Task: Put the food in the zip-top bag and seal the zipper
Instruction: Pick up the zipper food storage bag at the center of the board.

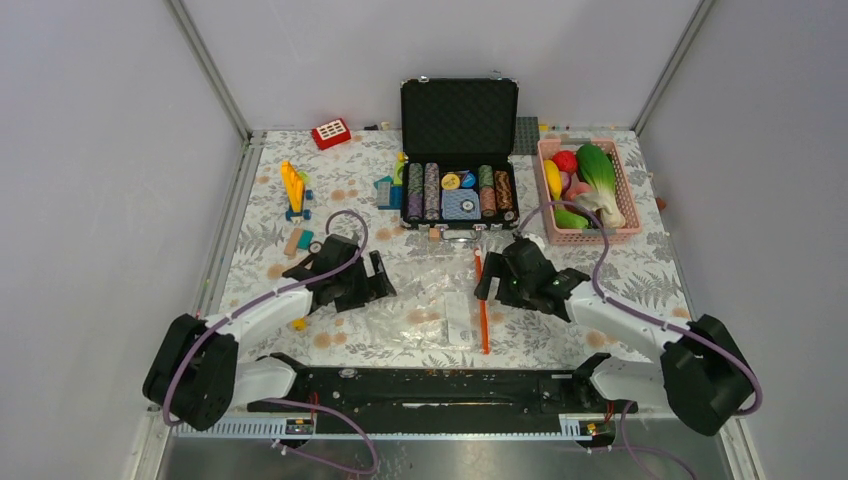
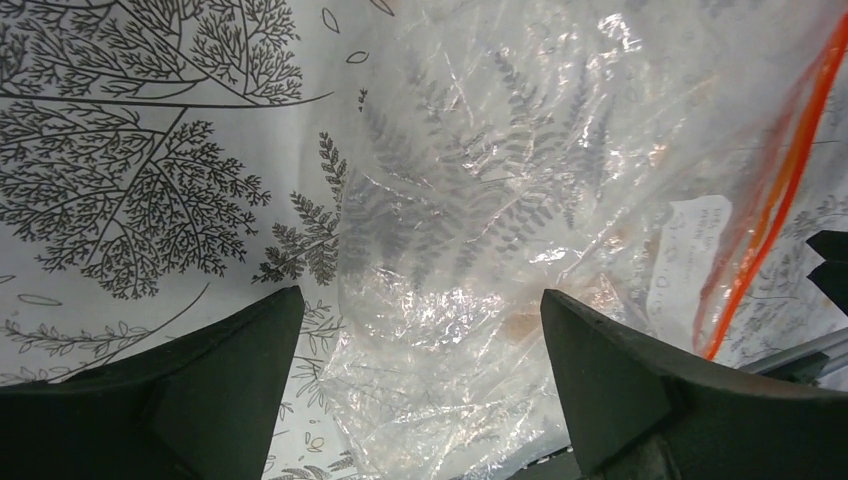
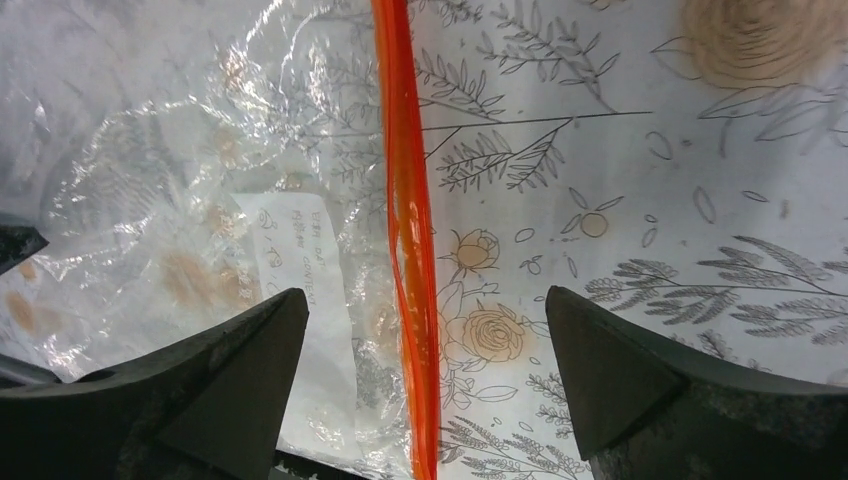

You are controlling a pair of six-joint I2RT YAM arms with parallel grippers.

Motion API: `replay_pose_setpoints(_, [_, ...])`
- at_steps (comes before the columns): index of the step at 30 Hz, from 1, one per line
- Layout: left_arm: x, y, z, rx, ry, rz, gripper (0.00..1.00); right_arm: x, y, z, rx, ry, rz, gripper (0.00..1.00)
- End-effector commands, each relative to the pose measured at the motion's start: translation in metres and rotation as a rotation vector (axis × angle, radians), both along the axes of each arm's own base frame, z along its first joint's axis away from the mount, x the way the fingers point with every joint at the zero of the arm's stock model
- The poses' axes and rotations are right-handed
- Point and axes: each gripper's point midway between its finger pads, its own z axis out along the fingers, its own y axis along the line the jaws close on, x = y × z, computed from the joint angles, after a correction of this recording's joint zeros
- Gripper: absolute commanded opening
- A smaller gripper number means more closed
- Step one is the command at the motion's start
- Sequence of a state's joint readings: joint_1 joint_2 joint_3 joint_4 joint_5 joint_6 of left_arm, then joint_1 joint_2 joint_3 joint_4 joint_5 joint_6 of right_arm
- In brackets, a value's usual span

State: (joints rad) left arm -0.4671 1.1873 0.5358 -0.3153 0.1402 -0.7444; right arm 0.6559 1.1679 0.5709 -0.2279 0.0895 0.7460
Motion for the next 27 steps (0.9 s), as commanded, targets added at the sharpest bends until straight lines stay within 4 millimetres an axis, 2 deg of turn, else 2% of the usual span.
replay_pose_setpoints(1, [0.022, -0.010, 0.007, 0.001, -0.061, -0.014, 0.88, 0.005, 0.028, 0.002, 0.059, 0.027, 0.118, 0.95])
replay_pose_setpoints(5, [0.021, -0.011, -0.002, 0.022, -0.032, -0.015, 0.80, 0.005, 0.053, 0.001, 0.138, 0.070, 0.197, 0.90])
replay_pose_setpoints(10, [0.020, -0.012, -0.008, 0.036, -0.013, -0.023, 0.66, 0.005, 0.069, 0.005, 0.207, 0.078, 0.237, 0.87])
replay_pose_setpoints(13, [0.020, -0.013, -0.009, 0.039, -0.010, -0.025, 0.59, 0.005, 0.072, 0.012, 0.236, 0.063, 0.247, 0.85])
replay_pose_setpoints(20, [0.020, -0.014, -0.008, 0.040, -0.013, -0.026, 0.54, 0.003, 0.075, 0.023, 0.268, 0.039, 0.265, 0.78])
replay_pose_setpoints(22, [0.020, -0.015, -0.008, 0.039, -0.012, -0.028, 0.54, 0.003, 0.076, 0.025, 0.277, 0.034, 0.269, 0.69])
replay_pose_setpoints(27, [0.019, -0.017, -0.006, 0.036, -0.018, -0.035, 0.54, 0.005, 0.082, 0.028, 0.307, 0.027, 0.276, 0.23])
